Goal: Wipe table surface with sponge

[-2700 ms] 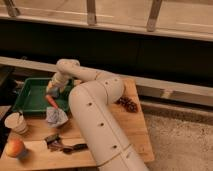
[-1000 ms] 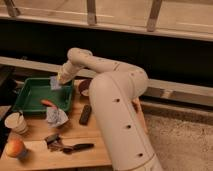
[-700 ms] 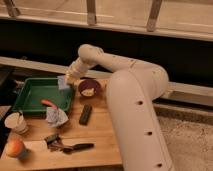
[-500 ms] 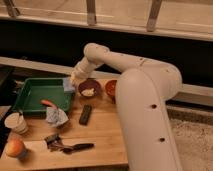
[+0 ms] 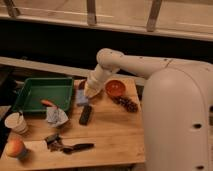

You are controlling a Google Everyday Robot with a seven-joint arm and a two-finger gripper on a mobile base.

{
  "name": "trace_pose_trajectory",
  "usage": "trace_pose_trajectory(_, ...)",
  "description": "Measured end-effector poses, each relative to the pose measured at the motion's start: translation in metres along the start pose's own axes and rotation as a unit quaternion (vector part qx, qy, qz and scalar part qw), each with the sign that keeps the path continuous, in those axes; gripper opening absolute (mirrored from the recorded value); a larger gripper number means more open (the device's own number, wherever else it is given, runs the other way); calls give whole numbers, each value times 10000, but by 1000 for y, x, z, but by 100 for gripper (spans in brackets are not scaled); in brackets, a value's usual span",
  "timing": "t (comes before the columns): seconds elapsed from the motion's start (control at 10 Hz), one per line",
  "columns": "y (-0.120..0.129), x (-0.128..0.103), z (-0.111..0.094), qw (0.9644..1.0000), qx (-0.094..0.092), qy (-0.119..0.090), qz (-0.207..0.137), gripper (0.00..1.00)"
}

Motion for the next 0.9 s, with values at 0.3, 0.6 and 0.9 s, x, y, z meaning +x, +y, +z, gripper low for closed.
trace_pose_trajectory(0.3, -18, 33, -5, 9988, 165, 149, 442, 0)
trace_pose_trajectory(0.6, -15, 33, -4, 9989, 158, 158, 416, 0)
trace_pose_trajectory(0.9, -17, 34, -2, 9987, 166, 145, 454, 0)
